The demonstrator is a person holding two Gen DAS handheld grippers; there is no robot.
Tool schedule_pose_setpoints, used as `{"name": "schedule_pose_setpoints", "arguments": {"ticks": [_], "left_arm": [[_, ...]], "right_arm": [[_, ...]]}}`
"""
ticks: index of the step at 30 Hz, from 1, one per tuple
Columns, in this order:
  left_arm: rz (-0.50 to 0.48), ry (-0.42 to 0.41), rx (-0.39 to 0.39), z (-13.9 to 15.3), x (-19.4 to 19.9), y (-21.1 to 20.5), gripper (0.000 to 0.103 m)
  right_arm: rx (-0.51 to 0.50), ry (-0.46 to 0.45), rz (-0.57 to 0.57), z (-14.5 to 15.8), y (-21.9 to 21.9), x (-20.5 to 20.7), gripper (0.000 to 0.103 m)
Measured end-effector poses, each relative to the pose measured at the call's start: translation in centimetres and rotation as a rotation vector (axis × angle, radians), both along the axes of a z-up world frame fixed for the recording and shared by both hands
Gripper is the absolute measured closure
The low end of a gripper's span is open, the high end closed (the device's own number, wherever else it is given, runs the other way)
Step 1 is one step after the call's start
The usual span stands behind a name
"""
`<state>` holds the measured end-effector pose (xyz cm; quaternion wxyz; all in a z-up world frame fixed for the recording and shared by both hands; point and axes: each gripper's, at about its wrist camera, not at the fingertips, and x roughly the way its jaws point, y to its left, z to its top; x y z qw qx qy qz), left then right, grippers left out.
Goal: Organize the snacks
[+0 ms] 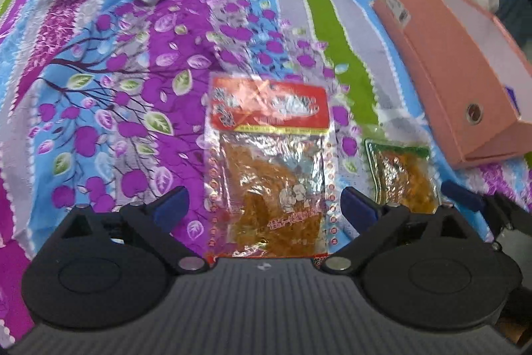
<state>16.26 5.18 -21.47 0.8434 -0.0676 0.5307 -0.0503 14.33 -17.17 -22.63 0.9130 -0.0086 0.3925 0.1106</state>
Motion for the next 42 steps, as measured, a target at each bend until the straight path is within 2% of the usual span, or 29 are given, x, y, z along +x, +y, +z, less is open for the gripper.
{"name": "schedule_pose_setpoints", "arguments": {"ticks": [3, 5, 11, 13, 14, 17, 23, 29, 31, 34, 40, 42], "left_arm": [[-0.009, -0.013, -0.003, -0.5, 0.2, -0.1, 0.004], [0.003, -0.001, -0.012, -0.9, 0.3, 0.1, 0.004], [-0.024, -0.015, 0.008, -1.1, 0.1, 0.2, 0.004], [-0.036, -0.012, 0.017, -1.3, 0.1, -0.1, 0.004], [-0.044, -0.013, 0.021, -1.4, 0.2, -0.2, 0.004], [-0.079, 0.003, 0.045, -1.9, 0.5, -0.9, 0.004], [-0.129, 0.013, 0.12, -2.5, 0.9, -2.7, 0.004], [-0.149, 0.013, 0.151, -2.7, 0.8, -3.5, 0.004], [-0.143, 0.02, 0.142, -2.8, 0.9, -3.4, 0.006], [-0.151, 0.017, 0.141, -2.8, 0.7, -3.6, 0.011], [-0.133, 0.007, 0.112, -2.0, 0.6, -3.2, 0.034], [-0.137, 0.003, 0.104, -1.7, 0.4, -3.2, 0.042]], "right_arm": [[-0.022, 0.014, 0.002, -0.7, 0.5, 0.5, 0.012], [-0.03, 0.019, 0.011, -1.1, 0.8, 0.6, 0.002], [-0.067, -0.004, 0.098, -1.6, 1.8, -0.2, 0.001], [-0.061, 0.002, 0.107, -1.4, 1.6, -0.2, 0.01], [-0.063, -0.004, 0.109, -1.3, 1.5, -0.3, 0.021], [-0.06, -0.013, 0.122, -0.9, 1.3, -0.5, 0.035], [-0.084, -0.042, 0.169, -0.9, 1.5, -1.1, 0.048], [-0.078, -0.046, 0.162, -0.1, 1.1, -1.6, 0.054], [-0.08, -0.047, 0.151, 0.1, 0.8, -1.6, 0.07], [-0.068, -0.039, 0.14, 0.1, 0.2, -1.5, 0.07], [-0.077, -0.038, 0.143, -0.1, 0.2, -1.5, 0.071], [-0.058, -0.033, 0.133, 0.0, 0.0, -1.5, 0.075]]}}
